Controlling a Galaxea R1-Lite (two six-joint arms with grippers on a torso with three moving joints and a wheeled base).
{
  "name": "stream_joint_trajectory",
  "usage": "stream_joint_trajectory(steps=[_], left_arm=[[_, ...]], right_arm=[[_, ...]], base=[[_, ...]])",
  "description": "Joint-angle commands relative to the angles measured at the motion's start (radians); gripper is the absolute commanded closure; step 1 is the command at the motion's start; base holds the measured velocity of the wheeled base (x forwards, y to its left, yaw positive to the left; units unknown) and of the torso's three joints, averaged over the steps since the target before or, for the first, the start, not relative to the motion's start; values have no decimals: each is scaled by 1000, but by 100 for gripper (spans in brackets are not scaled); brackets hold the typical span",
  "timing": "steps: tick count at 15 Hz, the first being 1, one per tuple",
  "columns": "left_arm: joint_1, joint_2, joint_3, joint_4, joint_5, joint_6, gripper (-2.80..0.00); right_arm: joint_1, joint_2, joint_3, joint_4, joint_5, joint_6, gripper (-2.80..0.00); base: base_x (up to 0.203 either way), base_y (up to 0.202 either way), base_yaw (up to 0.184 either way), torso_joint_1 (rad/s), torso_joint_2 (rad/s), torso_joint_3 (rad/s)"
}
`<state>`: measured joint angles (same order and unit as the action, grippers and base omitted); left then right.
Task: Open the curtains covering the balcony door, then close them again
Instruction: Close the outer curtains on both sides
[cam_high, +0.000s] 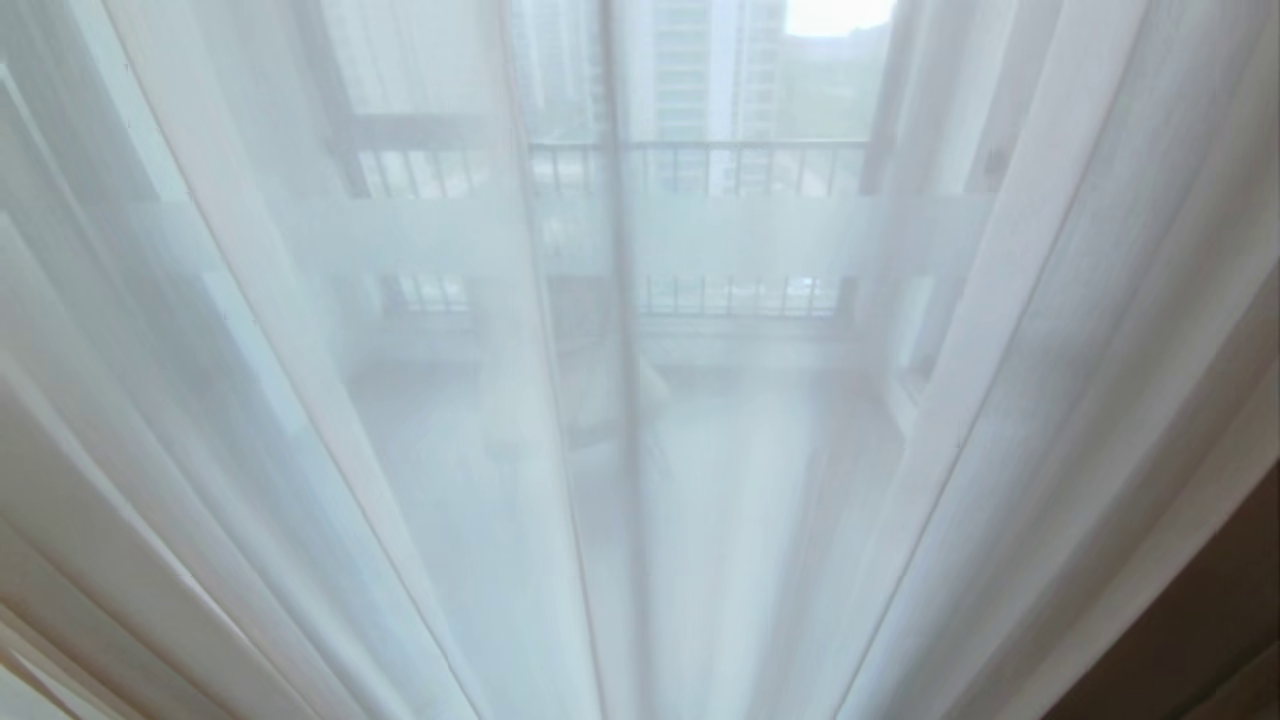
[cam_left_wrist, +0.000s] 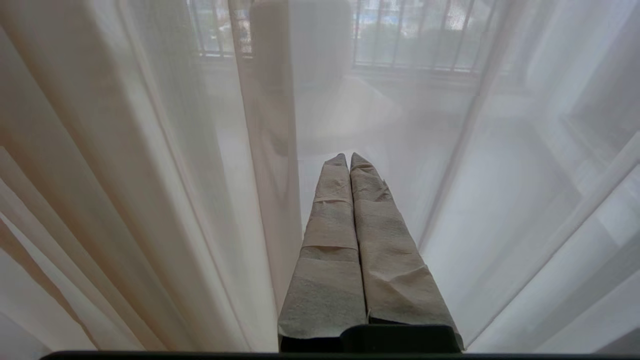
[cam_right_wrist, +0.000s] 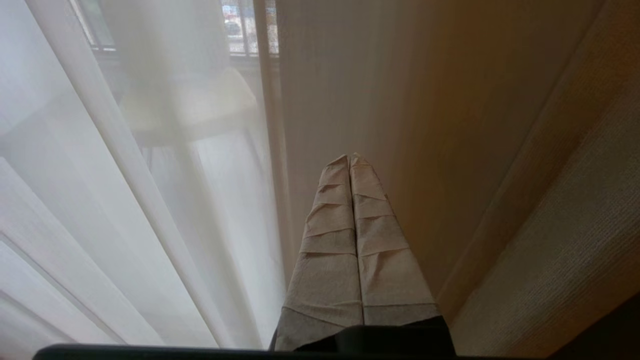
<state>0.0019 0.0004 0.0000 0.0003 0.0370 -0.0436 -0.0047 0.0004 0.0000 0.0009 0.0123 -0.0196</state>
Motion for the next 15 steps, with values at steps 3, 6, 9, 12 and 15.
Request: stream_joint_trajectory(steps=[3, 6, 9, 12, 15], left_arm=[[1, 0, 0, 0, 0, -5, 0], [1, 0, 0, 0, 1, -5, 0], [1, 0, 0, 0, 1, -7, 0], [1, 0, 0, 0, 1, -7, 0], [1, 0, 0, -2, -1, -7, 0]], right_arm=[[0, 0, 0, 1, 0, 0, 0], [0, 0, 0, 1, 0, 0, 0], [0, 0, 0, -1, 0, 0, 0], [0, 0, 0, -1, 0, 0, 0], [0, 0, 0, 0, 0, 0, 0]], base=[[0, 0, 0, 0, 0, 0], [-18, 0, 1, 1, 1, 1], [-169, 0, -1, 6, 0, 1], [-194, 0, -2, -1, 1, 1], [-94, 0, 0, -5, 2, 2]])
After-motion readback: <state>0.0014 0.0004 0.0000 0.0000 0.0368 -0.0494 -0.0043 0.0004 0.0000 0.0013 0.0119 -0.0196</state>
